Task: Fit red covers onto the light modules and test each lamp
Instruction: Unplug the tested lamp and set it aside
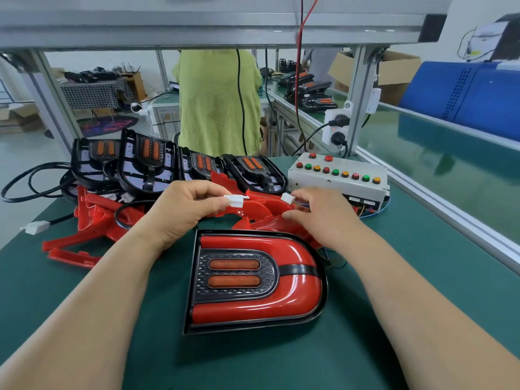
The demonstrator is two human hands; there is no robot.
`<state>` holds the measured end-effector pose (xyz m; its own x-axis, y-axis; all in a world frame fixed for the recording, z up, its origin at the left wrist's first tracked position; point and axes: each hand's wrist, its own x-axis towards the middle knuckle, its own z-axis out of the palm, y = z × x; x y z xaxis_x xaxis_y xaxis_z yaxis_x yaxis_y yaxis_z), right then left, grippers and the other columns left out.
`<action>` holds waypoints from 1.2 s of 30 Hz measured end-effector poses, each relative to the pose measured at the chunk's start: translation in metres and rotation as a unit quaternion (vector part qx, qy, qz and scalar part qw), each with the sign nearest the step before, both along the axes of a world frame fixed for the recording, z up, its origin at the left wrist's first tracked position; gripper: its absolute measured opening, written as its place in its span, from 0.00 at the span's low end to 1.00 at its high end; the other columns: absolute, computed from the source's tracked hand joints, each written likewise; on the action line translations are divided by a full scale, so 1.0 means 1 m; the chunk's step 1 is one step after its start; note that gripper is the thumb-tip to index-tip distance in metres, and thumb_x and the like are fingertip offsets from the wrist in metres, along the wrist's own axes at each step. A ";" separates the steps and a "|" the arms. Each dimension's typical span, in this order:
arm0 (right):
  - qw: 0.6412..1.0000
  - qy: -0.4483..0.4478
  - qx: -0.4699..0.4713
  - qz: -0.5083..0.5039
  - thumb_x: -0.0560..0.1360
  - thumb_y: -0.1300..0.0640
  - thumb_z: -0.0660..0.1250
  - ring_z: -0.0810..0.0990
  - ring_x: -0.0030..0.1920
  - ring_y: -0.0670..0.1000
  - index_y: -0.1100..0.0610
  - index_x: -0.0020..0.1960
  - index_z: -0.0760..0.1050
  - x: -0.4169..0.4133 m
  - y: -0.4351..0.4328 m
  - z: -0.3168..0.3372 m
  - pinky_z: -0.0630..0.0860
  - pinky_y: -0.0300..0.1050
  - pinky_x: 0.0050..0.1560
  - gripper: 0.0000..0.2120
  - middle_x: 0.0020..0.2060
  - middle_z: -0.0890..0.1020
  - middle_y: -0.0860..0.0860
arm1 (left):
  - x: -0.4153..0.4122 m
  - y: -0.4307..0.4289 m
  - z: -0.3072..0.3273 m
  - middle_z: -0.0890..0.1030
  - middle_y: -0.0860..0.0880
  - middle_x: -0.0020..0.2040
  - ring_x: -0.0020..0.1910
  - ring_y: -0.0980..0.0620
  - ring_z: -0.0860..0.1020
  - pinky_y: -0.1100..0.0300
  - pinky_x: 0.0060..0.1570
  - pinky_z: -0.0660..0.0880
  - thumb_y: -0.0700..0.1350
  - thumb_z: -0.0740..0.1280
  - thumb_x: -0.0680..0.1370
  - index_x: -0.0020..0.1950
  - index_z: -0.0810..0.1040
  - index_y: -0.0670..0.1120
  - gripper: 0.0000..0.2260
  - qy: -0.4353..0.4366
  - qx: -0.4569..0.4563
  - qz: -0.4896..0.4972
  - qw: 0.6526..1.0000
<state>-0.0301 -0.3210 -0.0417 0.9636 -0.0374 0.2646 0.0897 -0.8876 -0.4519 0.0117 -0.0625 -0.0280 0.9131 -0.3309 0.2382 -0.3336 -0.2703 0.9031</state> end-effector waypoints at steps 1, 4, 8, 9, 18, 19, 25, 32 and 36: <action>1.000 -0.004 0.000 0.000 0.75 0.43 0.71 0.79 0.55 0.52 0.52 0.61 0.79 -0.001 0.001 0.000 0.75 0.50 0.56 0.19 0.54 0.83 0.49 | 0.000 -0.001 0.000 0.85 0.48 0.38 0.36 0.59 0.80 0.70 0.42 0.76 0.39 0.73 0.75 0.45 0.86 0.50 0.07 -0.004 0.017 -0.003 1.000; 1.000 -0.018 -0.021 0.006 0.75 0.44 0.71 0.77 0.58 0.51 0.49 0.66 0.76 -0.002 0.003 0.000 0.71 0.46 0.54 0.22 0.56 0.81 0.48 | 0.003 0.000 0.000 0.84 0.48 0.38 0.35 0.60 0.78 0.68 0.42 0.75 0.41 0.74 0.75 0.45 0.86 0.53 0.06 -0.022 0.090 0.017 0.996; 0.998 -0.041 -0.040 0.028 0.76 0.47 0.71 0.75 0.58 0.50 0.51 0.62 0.79 -0.003 0.006 0.002 0.66 0.42 0.53 0.17 0.54 0.79 0.47 | 0.004 0.004 0.000 0.82 0.53 0.37 0.34 0.63 0.78 0.63 0.43 0.72 0.46 0.76 0.73 0.47 0.83 0.57 0.07 0.002 0.223 0.027 0.974; 0.997 -0.063 -0.035 0.038 0.76 0.49 0.71 0.75 0.59 0.49 0.51 0.61 0.80 -0.004 0.007 0.004 0.66 0.41 0.55 0.15 0.55 0.80 0.46 | 0.004 0.005 0.001 0.83 0.54 0.37 0.35 0.61 0.79 0.62 0.44 0.73 0.45 0.77 0.73 0.49 0.83 0.57 0.08 0.024 0.240 0.018 0.970; 0.976 0.110 0.065 0.179 0.81 0.44 0.62 0.80 0.48 0.38 0.52 0.50 0.84 -0.019 0.019 0.016 0.74 0.32 0.49 0.16 0.43 0.84 0.42 | -0.001 0.009 0.007 0.86 0.54 0.44 0.46 0.51 0.84 0.53 0.51 0.81 0.35 0.70 0.77 0.55 0.83 0.57 0.17 0.097 0.359 -0.036 0.928; 0.971 0.145 0.049 0.182 0.82 0.41 0.58 0.81 0.46 0.44 0.57 0.51 0.82 -0.019 0.017 0.017 0.77 0.40 0.52 0.22 0.44 0.85 0.48 | -0.001 0.009 0.007 0.86 0.56 0.47 0.46 0.56 0.84 0.57 0.53 0.81 0.33 0.69 0.77 0.57 0.82 0.58 0.19 0.100 0.370 -0.040 0.923; 0.945 0.248 0.050 0.205 0.77 0.30 0.50 0.82 0.55 0.43 0.50 0.60 0.81 -0.022 0.011 0.022 0.69 0.46 0.70 0.32 0.54 0.85 0.44 | -0.004 0.011 0.008 0.86 0.56 0.48 0.52 0.47 0.84 0.45 0.58 0.78 0.35 0.70 0.77 0.57 0.82 0.55 0.16 0.111 0.366 -0.078 0.921; 0.941 0.241 0.070 0.226 0.79 0.34 0.54 0.83 0.50 0.42 0.50 0.56 0.82 -0.024 0.008 0.023 0.76 0.43 0.63 0.26 0.51 0.86 0.43 | 0.001 0.013 0.005 0.86 0.52 0.40 0.43 0.48 0.84 0.49 0.53 0.80 0.45 0.74 0.75 0.44 0.84 0.52 0.02 0.054 0.297 0.023 0.953; 0.943 0.233 0.088 0.222 0.80 0.36 0.55 0.83 0.54 0.47 0.52 0.57 0.81 -0.023 0.011 0.023 0.76 0.48 0.63 0.25 0.53 0.85 0.47 | 0.000 0.014 0.009 0.84 0.53 0.34 0.32 0.58 0.76 0.59 0.40 0.75 0.54 0.70 0.77 0.36 0.82 0.48 0.13 0.004 0.233 0.062 0.971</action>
<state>-0.0535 -0.3100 -0.0189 0.9044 0.3941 -0.1637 0.1908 -0.7164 -0.6710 0.0115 -0.0489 -0.0186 0.9541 -0.2879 0.0821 -0.2656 -0.6873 0.6761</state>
